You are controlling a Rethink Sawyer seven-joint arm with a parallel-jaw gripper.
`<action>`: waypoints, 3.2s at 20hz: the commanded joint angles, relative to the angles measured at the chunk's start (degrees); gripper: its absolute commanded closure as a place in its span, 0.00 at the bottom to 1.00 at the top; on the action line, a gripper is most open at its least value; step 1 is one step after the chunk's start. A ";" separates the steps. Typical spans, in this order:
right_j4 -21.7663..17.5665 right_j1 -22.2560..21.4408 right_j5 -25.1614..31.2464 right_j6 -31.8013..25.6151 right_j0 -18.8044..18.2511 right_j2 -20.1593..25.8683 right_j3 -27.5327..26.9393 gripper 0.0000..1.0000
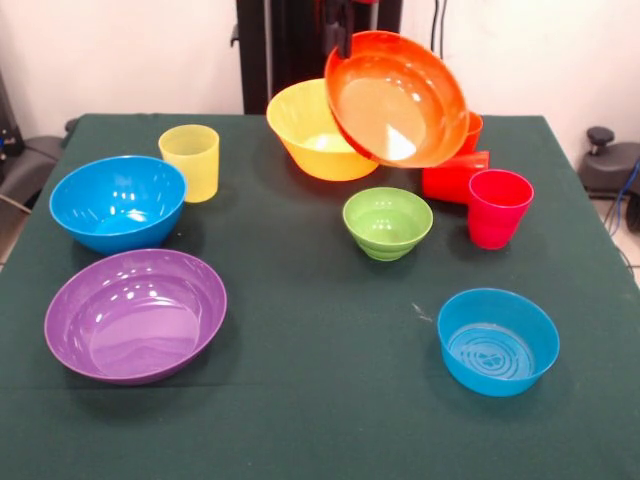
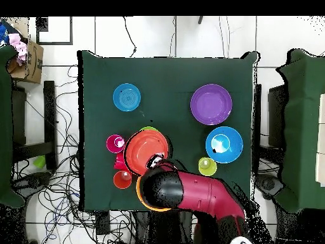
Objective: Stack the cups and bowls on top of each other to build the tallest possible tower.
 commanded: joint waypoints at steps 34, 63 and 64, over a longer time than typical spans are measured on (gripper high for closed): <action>-17.46 4.26 -11.22 -4.42 -15.23 9.79 17.60 1.00; -22.38 5.79 -13.49 0.91 -13.00 9.24 14.00 1.00; -22.41 5.51 -13.42 0.61 -13.19 9.50 13.74 1.00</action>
